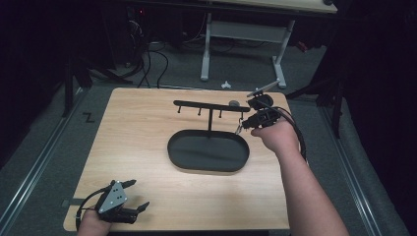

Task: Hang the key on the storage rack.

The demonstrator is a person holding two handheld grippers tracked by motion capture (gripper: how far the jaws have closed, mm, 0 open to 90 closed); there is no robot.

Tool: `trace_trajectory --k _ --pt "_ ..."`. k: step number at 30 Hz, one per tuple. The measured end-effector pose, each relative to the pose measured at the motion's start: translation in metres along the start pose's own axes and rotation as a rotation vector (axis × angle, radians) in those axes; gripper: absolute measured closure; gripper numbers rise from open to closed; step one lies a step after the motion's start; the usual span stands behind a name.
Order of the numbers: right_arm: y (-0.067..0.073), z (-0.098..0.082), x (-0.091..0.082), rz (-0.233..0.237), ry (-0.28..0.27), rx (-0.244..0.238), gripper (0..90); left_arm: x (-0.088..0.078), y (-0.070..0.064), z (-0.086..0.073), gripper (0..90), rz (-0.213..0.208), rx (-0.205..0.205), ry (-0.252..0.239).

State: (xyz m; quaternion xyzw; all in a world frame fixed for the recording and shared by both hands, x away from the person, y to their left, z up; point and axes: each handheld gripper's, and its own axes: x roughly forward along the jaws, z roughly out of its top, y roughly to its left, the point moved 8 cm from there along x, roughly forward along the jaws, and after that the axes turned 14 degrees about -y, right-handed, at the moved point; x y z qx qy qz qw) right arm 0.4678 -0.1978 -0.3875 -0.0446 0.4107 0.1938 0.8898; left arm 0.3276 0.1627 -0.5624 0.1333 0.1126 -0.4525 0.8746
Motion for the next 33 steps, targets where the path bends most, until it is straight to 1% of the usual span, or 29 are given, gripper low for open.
trace_trajectory --k 4,7,11,14,17,26,27,33 --pt "0.001 0.006 0.000 -0.013 -0.005 -0.007 88.5 -0.002 0.001 0.000 15.3 0.002 -0.002 -0.002" --pt "0.001 0.008 0.000 -0.017 -0.007 -0.008 88.4 0.002 0.001 0.002 15.3 -0.002 -0.004 -0.006" --pt "0.000 0.010 0.003 -0.021 -0.002 -0.009 88.4 0.005 -0.002 0.001 15.3 -0.016 0.010 0.007" --pt "-0.003 0.010 0.004 -0.025 0.009 -0.003 88.4 0.002 -0.003 0.001 15.4 -0.015 0.011 0.004" --pt "-0.006 0.011 0.005 -0.020 0.002 0.011 88.5 0.000 0.000 0.001 15.3 -0.004 0.000 -0.003" --pt "-0.013 0.013 0.008 -0.027 0.001 0.024 88.3 0.002 -0.001 0.000 15.3 -0.013 0.004 0.006" --pt "-0.013 0.014 0.009 -0.027 -0.006 0.028 88.3 0.001 -0.001 0.000 15.3 -0.012 0.004 0.006" --pt "-0.017 0.019 0.012 -0.039 -0.005 0.032 88.2 0.000 0.000 0.000 15.3 -0.008 0.000 0.002"
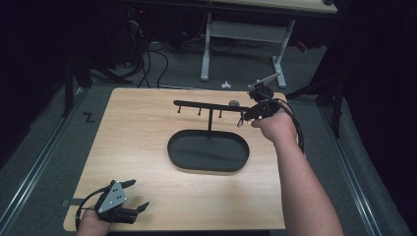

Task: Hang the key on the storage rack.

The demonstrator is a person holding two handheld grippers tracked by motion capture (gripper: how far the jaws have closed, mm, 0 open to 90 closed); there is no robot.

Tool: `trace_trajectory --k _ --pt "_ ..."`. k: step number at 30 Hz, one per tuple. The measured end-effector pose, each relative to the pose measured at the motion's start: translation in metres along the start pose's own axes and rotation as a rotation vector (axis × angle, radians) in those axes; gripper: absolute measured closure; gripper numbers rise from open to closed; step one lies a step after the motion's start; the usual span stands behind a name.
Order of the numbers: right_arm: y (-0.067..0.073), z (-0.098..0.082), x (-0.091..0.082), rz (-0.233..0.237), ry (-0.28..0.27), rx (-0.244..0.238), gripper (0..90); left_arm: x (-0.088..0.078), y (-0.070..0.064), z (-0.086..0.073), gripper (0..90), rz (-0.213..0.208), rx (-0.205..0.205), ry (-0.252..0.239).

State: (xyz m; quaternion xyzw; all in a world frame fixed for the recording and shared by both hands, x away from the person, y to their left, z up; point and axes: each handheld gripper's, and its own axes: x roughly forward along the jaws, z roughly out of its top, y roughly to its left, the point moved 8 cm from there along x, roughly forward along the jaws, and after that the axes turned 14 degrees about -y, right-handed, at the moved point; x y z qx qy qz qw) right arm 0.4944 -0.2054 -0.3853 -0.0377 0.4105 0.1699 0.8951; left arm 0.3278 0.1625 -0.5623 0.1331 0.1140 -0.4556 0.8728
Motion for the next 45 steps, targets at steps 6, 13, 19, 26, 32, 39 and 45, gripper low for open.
trace_trajectory --k 6,13,19,26,32,39,45 --pt "-0.005 0.002 0.004 -0.031 -0.008 0.017 82.2 0.000 -0.001 0.000 15.3 -0.005 0.005 0.002" --pt "-0.005 0.006 -0.001 -0.039 -0.036 0.019 80.2 0.000 -0.001 0.000 15.3 -0.002 0.003 -0.002" --pt "-0.003 0.001 -0.004 -0.043 -0.037 0.016 77.6 0.001 -0.002 0.001 15.3 -0.007 0.010 -0.003" --pt "-0.004 -0.007 -0.008 -0.039 -0.055 0.017 70.1 0.002 -0.003 0.000 15.3 -0.009 0.010 0.001" --pt "-0.005 -0.018 -0.008 -0.038 -0.055 0.022 56.6 0.000 -0.003 0.000 15.3 -0.004 0.008 0.004" --pt "-0.012 -0.034 -0.002 -0.037 -0.054 0.031 45.0 0.001 -0.004 -0.001 15.3 -0.007 0.010 0.009" --pt "-0.015 -0.049 0.006 -0.042 -0.052 0.028 37.6 0.002 -0.004 -0.001 15.3 -0.006 0.010 0.008"
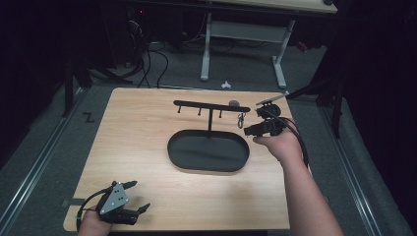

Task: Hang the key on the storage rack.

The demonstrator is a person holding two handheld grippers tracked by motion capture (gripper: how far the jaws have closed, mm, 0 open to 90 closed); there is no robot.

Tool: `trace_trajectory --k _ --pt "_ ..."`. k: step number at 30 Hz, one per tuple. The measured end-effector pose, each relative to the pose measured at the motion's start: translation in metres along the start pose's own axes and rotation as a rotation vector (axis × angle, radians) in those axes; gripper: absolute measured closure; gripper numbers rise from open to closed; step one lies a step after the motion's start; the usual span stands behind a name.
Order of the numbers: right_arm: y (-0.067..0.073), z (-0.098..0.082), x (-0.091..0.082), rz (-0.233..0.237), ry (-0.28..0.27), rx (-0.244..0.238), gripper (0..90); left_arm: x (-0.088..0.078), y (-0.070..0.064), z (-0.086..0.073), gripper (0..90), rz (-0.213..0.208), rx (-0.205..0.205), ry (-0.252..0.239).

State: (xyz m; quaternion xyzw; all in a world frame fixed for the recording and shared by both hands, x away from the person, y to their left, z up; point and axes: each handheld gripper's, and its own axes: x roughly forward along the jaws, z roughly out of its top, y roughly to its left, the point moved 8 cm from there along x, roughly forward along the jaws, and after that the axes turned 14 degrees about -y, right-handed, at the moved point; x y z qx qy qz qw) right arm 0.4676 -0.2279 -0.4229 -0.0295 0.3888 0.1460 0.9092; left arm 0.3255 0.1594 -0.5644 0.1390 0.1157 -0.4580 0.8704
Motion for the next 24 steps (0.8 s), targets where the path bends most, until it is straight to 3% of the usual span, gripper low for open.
trace_trajectory --k 4,19,24 --pt "0.000 -0.013 0.004 -0.002 0.006 -0.004 34.0 0.000 0.000 0.000 15.3 0.000 -0.002 0.000" --pt "0.008 -0.071 0.020 -0.014 -0.068 -0.045 28.0 0.002 -0.001 -0.001 15.3 -0.002 -0.003 0.008" --pt "0.013 -0.091 0.024 -0.009 -0.103 -0.024 21.6 0.002 -0.001 -0.002 15.4 -0.005 0.000 0.012"
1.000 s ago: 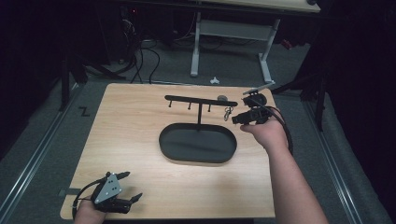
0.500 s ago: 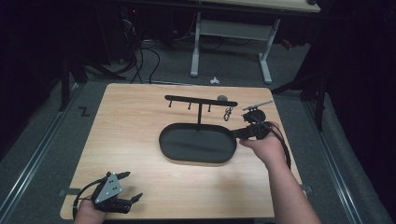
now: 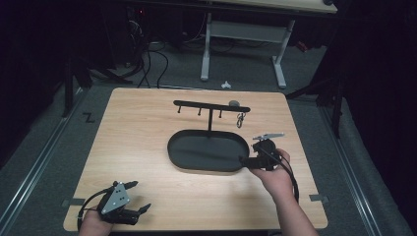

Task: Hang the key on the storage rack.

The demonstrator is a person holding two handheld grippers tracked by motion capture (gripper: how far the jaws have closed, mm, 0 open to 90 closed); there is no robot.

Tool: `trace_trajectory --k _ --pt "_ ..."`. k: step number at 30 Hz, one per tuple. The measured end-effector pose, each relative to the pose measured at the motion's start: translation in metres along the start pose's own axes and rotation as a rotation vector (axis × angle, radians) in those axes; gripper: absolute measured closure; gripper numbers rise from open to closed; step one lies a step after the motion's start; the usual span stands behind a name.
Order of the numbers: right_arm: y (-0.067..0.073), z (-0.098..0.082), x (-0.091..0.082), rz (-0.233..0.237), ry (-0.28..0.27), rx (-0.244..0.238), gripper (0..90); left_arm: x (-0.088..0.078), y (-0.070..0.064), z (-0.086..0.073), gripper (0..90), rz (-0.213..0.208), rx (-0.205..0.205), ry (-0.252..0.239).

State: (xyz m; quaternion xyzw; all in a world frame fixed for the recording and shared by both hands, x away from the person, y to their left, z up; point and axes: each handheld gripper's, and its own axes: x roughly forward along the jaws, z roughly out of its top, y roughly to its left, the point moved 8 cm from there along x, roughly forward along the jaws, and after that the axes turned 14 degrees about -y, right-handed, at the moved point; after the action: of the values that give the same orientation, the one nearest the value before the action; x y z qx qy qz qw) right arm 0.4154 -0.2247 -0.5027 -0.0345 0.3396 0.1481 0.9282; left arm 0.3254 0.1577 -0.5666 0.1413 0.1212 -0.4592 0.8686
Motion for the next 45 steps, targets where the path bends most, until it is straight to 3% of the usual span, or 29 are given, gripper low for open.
trace_trajectory --k 13,19,23,24,27,35,45 --pt "0.003 -0.069 0.003 0.010 -0.129 0.044 20.6 0.000 0.001 0.000 15.3 0.004 -0.005 0.000" --pt "0.009 -0.093 -0.002 0.005 -0.169 0.022 19.7 0.001 0.002 0.001 15.3 -0.002 -0.001 -0.006" --pt "0.016 -0.096 -0.005 0.014 -0.184 -0.015 19.0 0.003 0.004 0.001 15.3 0.004 -0.007 -0.008" --pt "0.020 -0.097 -0.007 0.015 -0.194 -0.052 18.9 0.004 0.005 0.001 15.3 0.006 -0.009 -0.006" --pt "0.025 -0.101 -0.008 0.005 -0.226 -0.102 19.0 0.003 0.004 0.003 15.3 0.014 -0.005 -0.017" --pt "0.027 -0.095 -0.008 0.024 -0.284 -0.073 19.4 0.002 0.003 0.006 15.3 0.017 -0.007 -0.034" --pt "0.022 -0.097 -0.004 0.015 -0.275 -0.037 19.7 -0.002 0.004 0.005 15.3 0.016 -0.010 -0.041"
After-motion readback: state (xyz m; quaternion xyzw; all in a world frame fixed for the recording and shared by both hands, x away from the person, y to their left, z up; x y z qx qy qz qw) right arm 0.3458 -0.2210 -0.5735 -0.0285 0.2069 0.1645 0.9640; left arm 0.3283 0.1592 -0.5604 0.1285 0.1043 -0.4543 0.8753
